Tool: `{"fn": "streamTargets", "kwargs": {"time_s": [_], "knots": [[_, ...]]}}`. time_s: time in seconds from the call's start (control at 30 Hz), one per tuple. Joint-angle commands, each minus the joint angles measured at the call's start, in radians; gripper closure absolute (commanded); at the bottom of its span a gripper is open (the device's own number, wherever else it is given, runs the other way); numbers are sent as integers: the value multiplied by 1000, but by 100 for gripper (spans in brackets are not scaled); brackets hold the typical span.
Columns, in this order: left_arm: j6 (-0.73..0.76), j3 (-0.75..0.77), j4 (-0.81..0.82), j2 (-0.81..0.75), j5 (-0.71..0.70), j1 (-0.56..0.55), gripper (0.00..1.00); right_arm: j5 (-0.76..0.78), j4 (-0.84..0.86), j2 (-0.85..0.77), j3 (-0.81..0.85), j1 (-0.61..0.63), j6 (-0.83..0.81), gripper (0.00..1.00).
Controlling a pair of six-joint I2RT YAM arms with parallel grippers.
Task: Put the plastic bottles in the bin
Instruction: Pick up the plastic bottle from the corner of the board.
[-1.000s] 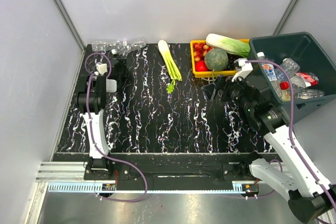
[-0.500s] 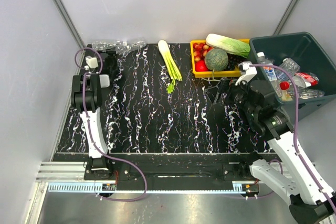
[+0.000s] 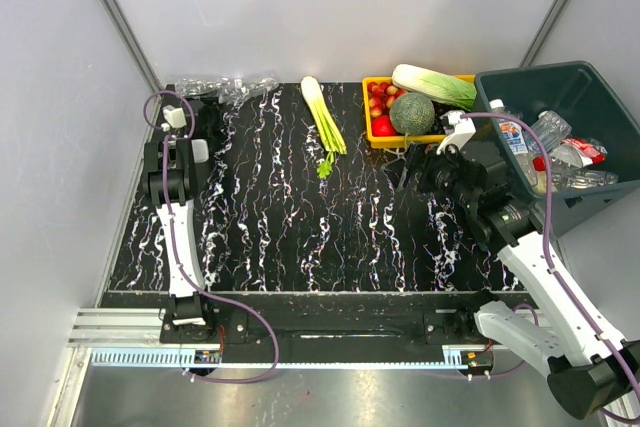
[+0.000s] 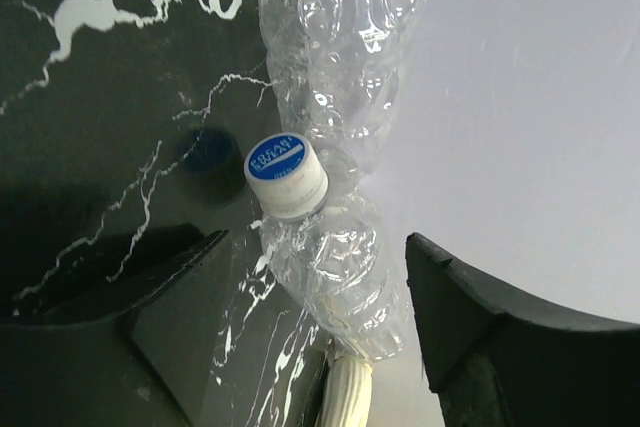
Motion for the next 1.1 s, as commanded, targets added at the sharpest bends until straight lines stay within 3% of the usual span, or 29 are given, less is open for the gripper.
{"fn": "streamTargets", "kwargs": {"time_s": [0.0, 0.57, 1.07], "knots": [[16, 65, 1, 56, 4, 16, 28, -21, 89, 4, 4, 10, -1, 1], [-51, 192, -77, 133, -16, 15, 37, -21, 103, 8, 4, 10, -6, 0], [-90, 325, -31, 243, -8, 18, 40, -38, 158, 79, -6, 10, 8, 1]]}}
